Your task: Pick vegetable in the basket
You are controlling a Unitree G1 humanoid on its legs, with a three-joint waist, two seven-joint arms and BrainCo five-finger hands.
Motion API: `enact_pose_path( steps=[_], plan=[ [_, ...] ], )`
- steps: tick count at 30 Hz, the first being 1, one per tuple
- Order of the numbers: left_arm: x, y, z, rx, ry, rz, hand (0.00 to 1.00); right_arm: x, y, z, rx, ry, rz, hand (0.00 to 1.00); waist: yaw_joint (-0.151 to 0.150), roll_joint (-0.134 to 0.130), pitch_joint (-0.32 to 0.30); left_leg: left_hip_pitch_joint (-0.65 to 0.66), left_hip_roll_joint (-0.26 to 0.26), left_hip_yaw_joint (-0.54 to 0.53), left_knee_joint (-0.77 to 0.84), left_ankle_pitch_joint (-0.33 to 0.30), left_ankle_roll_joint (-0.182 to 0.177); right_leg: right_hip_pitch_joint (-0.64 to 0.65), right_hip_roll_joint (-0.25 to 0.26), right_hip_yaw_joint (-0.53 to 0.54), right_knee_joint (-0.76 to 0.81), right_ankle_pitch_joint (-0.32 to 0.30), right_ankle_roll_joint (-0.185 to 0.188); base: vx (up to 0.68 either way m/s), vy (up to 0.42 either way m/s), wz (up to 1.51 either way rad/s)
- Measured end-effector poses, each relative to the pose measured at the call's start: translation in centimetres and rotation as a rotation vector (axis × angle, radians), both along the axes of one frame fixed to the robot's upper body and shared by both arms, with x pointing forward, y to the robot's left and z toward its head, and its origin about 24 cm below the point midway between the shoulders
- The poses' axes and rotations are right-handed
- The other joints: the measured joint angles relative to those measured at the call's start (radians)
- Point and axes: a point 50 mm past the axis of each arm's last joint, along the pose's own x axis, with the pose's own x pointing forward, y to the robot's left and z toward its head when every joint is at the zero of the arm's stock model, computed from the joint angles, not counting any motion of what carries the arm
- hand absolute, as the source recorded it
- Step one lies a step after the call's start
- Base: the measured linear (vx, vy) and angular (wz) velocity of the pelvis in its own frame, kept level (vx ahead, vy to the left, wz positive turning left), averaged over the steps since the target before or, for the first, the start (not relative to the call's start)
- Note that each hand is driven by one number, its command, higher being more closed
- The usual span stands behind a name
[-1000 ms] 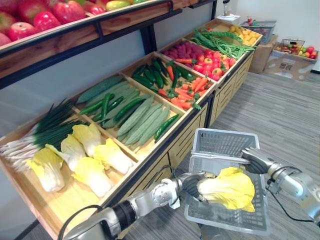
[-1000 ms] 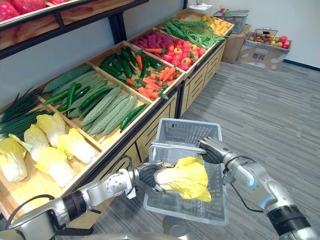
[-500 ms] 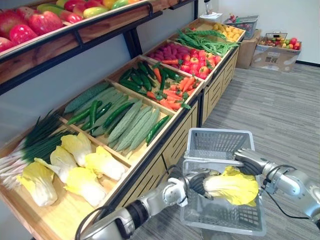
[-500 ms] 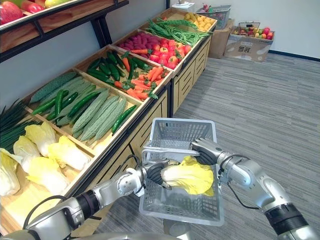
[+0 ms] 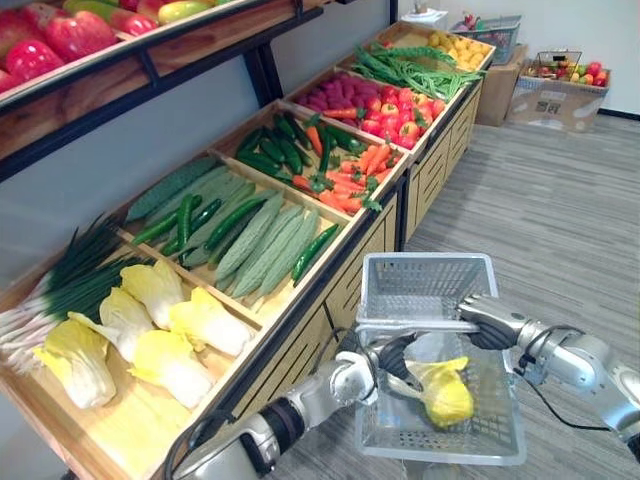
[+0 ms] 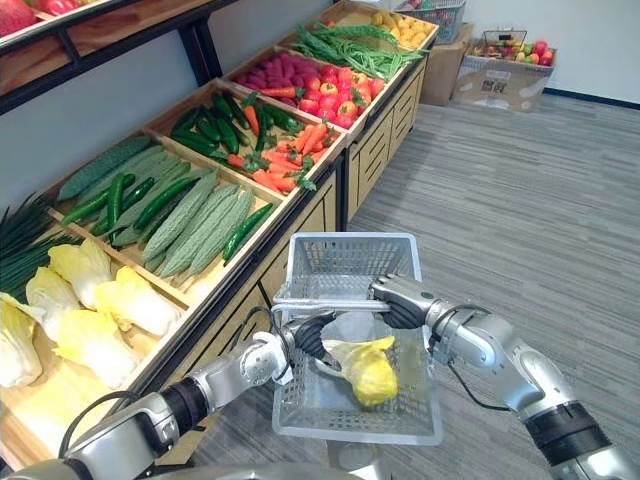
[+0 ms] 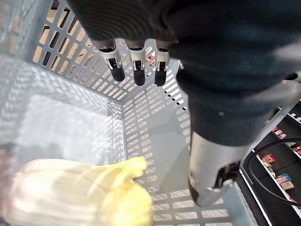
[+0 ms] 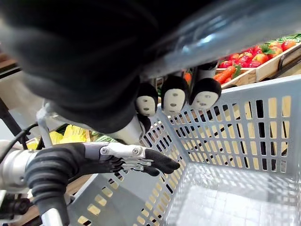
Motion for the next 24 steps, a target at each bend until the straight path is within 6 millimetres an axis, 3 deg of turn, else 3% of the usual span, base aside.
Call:
enact_pose_path(
  steps=[12,15,18,24],
  plan=[
    [0.1,0.0,0.8,-0.019,-0.015,-0.012,0.0,0.6,-0.5,-1.5,0.044,0.05,-0.112,1.0,-0.004,0.001,0.001,-0.022,0.0,-0.052,-0.001,0.0,0.007,0.013,-0.029,-0.043,-0.005,0.002,0.004,0.0,0.023,0.13],
    [-0.6,-0.2,2.6,-0.053,-0.075,-0.09,0.0,0.8,-2.3,-3.2,0.057,0.103,-0.267,1.0,0.006,-0.003,0.004,-0.031,0.001,-0.086,-0.005,0.006,0.015,0.03,-0.047,-0.076,-0.018,0.003,0.005,-0.01,0.03,0.35],
    [-2.0,-0.1,3.9,-0.13,-0.062,-0.13,0.0,0.4,-4.7,-4.7,0.085,0.154,-0.448,1.0,0.037,-0.009,0.007,-0.031,-0.001,-0.124,-0.021,0.017,0.021,0.052,-0.063,-0.112,-0.026,0.003,0.005,0.0,0.031,0.4],
    [-4.6,0.2,5.7,-0.316,0.036,-0.171,0.0,-2.4,-8.8,-9.6,0.127,0.297,-0.804,1.0,0.101,-0.013,0.006,-0.044,-0.009,-0.233,-0.06,0.046,0.033,0.11,-0.104,-0.213,-0.064,0.004,0.007,0.01,0.022,0.52]
  ],
)
